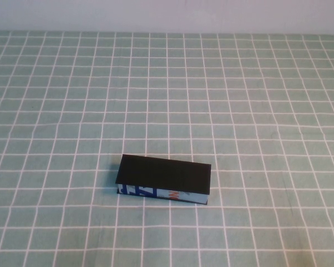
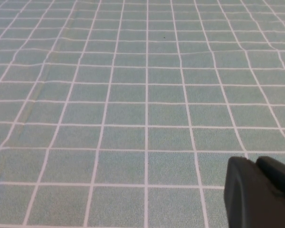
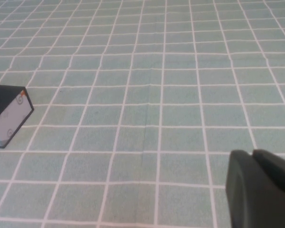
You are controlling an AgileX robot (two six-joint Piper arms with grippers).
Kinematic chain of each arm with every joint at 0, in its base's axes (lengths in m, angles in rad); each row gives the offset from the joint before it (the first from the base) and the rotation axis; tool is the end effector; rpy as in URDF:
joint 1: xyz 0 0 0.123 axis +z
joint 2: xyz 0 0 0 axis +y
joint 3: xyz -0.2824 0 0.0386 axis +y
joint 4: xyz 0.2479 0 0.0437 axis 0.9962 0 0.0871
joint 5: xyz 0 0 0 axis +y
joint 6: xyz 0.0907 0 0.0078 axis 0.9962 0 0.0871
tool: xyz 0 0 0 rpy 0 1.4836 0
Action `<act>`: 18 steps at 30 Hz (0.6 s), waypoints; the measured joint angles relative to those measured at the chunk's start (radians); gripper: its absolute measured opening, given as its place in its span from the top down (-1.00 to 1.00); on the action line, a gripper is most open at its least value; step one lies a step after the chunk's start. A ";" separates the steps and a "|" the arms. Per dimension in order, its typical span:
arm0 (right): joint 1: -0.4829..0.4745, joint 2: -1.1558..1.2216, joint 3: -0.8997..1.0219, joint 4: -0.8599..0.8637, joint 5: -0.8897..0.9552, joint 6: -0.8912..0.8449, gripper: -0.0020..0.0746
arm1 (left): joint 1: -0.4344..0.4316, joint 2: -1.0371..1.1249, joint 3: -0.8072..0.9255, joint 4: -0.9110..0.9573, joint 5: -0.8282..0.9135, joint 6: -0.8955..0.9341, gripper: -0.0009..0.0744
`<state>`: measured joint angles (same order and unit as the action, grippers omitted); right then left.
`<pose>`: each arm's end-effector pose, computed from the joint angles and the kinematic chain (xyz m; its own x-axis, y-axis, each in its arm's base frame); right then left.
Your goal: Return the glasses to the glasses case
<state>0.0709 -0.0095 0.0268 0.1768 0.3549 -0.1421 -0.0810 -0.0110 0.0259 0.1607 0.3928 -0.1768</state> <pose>0.0526 0.0093 0.1731 -0.2786 0.0041 -0.9604 -0.1227 0.9916 0.0398 0.0523 0.0014 0.1701 -0.3102 -0.0030 -0.9507 0.0140 0.9999 -0.0077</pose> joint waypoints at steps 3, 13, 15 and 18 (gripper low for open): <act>0.000 0.000 0.000 0.000 0.000 0.000 0.98 | 0.000 0.000 0.000 0.000 0.000 -0.009 0.97; 0.000 0.000 0.000 0.000 0.000 0.002 0.98 | 0.000 0.000 0.000 0.000 0.000 -0.011 0.97; 0.000 0.000 0.000 0.000 0.000 0.002 0.98 | 0.000 0.000 0.000 0.000 0.000 -0.011 0.97; 0.000 0.000 0.000 0.000 0.000 0.002 0.98 | 0.000 0.000 0.000 0.000 0.000 -0.011 0.97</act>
<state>0.0709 -0.0095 0.0268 0.1768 0.3549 -0.1398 -0.0810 -0.0110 0.0259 0.1607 0.3928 -0.1877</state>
